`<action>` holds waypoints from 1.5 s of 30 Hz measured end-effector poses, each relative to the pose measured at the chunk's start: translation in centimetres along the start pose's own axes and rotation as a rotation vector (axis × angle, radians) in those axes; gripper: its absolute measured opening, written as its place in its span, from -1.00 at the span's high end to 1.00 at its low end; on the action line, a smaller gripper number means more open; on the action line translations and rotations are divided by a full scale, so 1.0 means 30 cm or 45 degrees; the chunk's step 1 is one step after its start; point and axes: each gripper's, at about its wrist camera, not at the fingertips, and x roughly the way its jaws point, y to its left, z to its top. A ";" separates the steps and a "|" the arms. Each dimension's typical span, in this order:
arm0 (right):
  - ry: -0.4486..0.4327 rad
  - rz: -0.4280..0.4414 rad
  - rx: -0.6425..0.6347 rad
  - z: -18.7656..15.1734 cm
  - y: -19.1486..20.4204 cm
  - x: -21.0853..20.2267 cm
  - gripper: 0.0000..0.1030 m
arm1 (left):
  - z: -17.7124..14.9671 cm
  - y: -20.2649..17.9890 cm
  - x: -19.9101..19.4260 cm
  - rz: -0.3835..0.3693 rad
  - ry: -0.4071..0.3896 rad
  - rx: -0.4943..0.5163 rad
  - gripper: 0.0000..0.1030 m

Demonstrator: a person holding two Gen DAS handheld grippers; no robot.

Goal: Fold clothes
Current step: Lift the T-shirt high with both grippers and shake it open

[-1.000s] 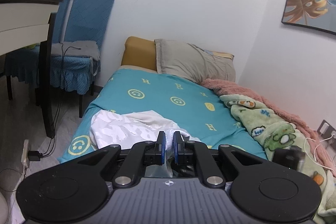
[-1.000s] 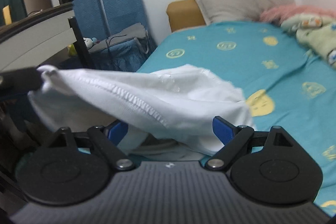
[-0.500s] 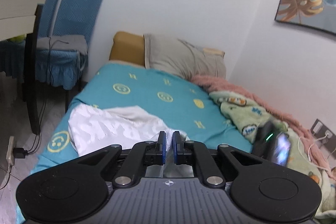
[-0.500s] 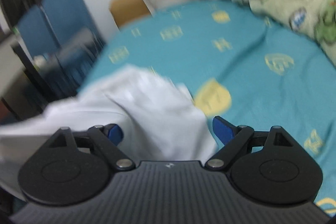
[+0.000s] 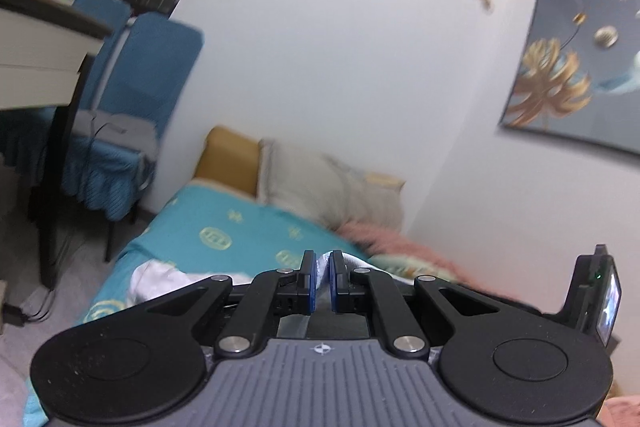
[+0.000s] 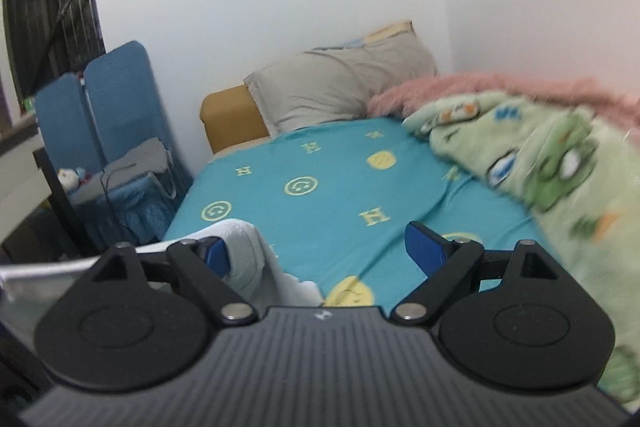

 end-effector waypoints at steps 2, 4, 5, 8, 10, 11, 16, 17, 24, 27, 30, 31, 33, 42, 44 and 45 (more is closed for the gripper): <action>0.038 -0.025 -0.052 0.014 0.008 -0.039 -0.73 | 0.018 -0.016 -0.038 -0.044 -0.039 -0.002 0.87; 0.139 -0.020 -0.052 0.013 0.002 -0.044 -0.73 | 0.023 -0.023 -0.060 -0.057 -0.054 -0.011 0.87; 0.210 -0.006 -0.036 0.008 -0.006 -0.036 -0.73 | 0.025 -0.025 -0.070 -0.060 -0.058 -0.017 0.87; 0.455 0.032 0.009 -0.052 -0.032 0.021 -0.73 | 0.022 -0.025 -0.076 -0.040 -0.056 -0.015 0.87; 0.616 0.053 0.037 -0.102 -0.050 0.065 -0.73 | 0.019 -0.022 -0.069 -0.030 -0.038 -0.020 0.87; 0.567 0.019 0.035 -0.104 -0.053 0.051 -0.72 | 0.017 -0.022 -0.068 -0.024 -0.036 -0.015 0.87; 0.140 -0.096 0.006 -0.077 -0.063 -0.077 -0.73 | 0.020 -0.014 -0.072 -0.032 -0.043 -0.018 0.86; 0.068 -0.110 -0.024 -0.075 -0.058 -0.092 -0.73 | 0.020 -0.013 -0.072 -0.035 -0.041 -0.019 0.86; 0.399 0.129 -0.004 -0.225 -0.083 0.119 -0.12 | -0.004 0.023 -0.004 0.043 0.050 -0.014 0.86; 0.505 0.211 0.076 -0.284 -0.091 0.190 0.69 | -0.030 0.058 0.053 0.115 0.161 -0.025 0.86; 0.549 0.299 0.144 -0.303 -0.089 0.223 0.88 | -0.071 0.090 0.119 0.252 0.292 0.016 0.86; 0.536 0.313 0.129 -0.301 -0.084 0.217 0.88 | -0.087 0.103 0.144 0.304 0.349 0.028 0.85; 0.509 0.343 0.099 -0.296 -0.073 0.203 0.88 | -0.122 0.147 0.185 0.366 0.468 0.002 0.85; 0.491 0.397 0.101 -0.290 -0.052 0.194 0.89 | -0.202 0.159 0.244 0.488 0.645 0.172 0.47; 0.492 0.402 0.121 -0.291 -0.056 0.193 0.89 | -0.217 0.117 0.247 0.498 0.647 0.258 0.29; 0.493 0.404 0.128 -0.293 -0.059 0.194 0.89 | -0.227 0.099 0.253 0.500 0.652 0.288 0.17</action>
